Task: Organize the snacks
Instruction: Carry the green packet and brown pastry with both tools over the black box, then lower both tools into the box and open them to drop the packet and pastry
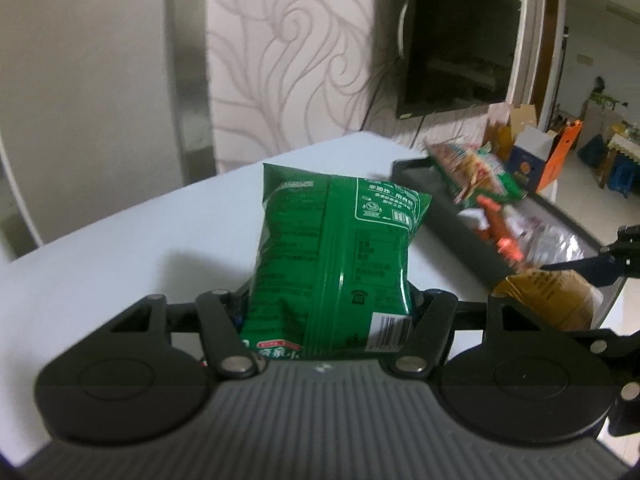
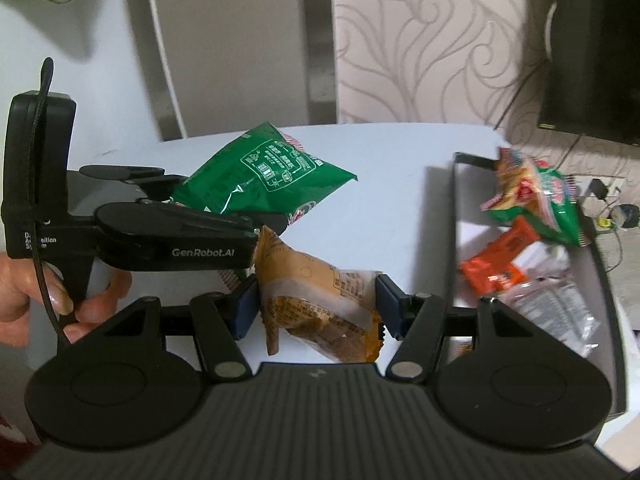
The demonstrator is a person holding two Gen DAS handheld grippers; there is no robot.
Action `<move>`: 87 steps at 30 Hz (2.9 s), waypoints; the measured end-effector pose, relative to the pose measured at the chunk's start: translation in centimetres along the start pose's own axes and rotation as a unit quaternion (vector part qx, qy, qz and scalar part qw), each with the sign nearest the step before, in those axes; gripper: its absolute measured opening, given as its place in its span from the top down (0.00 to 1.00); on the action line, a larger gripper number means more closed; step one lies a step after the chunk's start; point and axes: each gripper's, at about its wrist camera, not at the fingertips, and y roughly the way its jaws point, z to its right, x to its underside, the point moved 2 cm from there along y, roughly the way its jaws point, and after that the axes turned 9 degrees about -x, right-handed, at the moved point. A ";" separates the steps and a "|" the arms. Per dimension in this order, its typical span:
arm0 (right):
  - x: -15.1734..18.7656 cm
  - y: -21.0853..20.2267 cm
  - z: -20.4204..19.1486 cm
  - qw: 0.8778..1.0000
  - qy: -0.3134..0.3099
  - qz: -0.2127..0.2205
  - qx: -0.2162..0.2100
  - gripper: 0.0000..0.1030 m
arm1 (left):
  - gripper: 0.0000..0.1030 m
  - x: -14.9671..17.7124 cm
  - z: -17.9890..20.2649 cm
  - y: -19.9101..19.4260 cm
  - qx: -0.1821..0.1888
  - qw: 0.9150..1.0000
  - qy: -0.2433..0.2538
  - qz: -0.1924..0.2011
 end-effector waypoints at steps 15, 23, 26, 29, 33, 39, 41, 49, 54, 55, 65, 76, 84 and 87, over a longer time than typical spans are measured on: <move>0.1 -3.6 8.4 0.996 0.031 0.010 0.084 0.36 | 0.34 -5.0 10.1 4.2 0.058 0.997 0.033 0.032; 0.9 -3.4 12.1 0.993 0.039 -0.004 0.115 0.35 | 0.34 -5.4 13.6 7.0 0.074 0.996 0.050 0.021; 1.1 -3.0 13.0 0.993 0.042 -0.009 0.114 0.35 | 0.34 -5.4 14.1 8.3 0.072 0.996 0.050 0.010; 1.2 -2.6 13.6 0.993 0.042 -0.014 0.111 0.35 | 0.34 -5.4 14.1 9.4 0.071 0.997 0.043 -0.002; 1.3 -2.0 13.9 0.993 0.042 -0.020 0.106 0.35 | 0.34 -5.5 14.7 10.2 0.074 0.996 0.051 -0.004; 1.5 -1.1 14.4 0.993 0.043 -0.031 0.101 0.35 | 0.33 -5.3 15.6 10.4 0.086 0.994 0.070 -0.006; 1.6 -0.8 14.4 0.994 0.040 -0.035 0.099 0.35 | 0.32 -5.3 15.8 10.5 0.086 0.994 0.072 -0.008; 1.5 -0.2 14.2 0.994 0.031 -0.040 0.101 0.34 | 0.18 -4.8 16.0 9.3 0.087 0.992 0.089 0.011; 1.5 -0.8 14.1 0.993 0.037 -0.032 0.104 0.28 | 0.16 -4.7 16.3 8.4 0.094 0.990 0.098 0.025; 1.5 -0.9 14.1 0.993 0.038 -0.029 0.105 0.24 | 0.16 -4.7 16.3 8.3 0.095 0.990 0.099 0.025; 1.5 -3.0 13.1 0.993 0.037 -0.003 0.111 0.20 | 0.16 -4.0 14.9 6.6 0.100 0.990 0.093 0.026; 1.9 -4.5 11.1 0.993 0.024 0.009 0.114 0.20 | 0.16 -4.9 14.6 4.3 0.113 0.989 0.083 0.049; 2.1 -5.4 10.6 0.993 0.031 0.017 0.115 0.20 | 0.16 -4.8 14.8 3.2 0.122 0.988 0.082 0.056; 2.2 -5.6 10.4 0.993 0.030 0.019 0.116 0.20 | 0.16 -4.9 14.3 3.2 0.112 0.989 0.076 0.052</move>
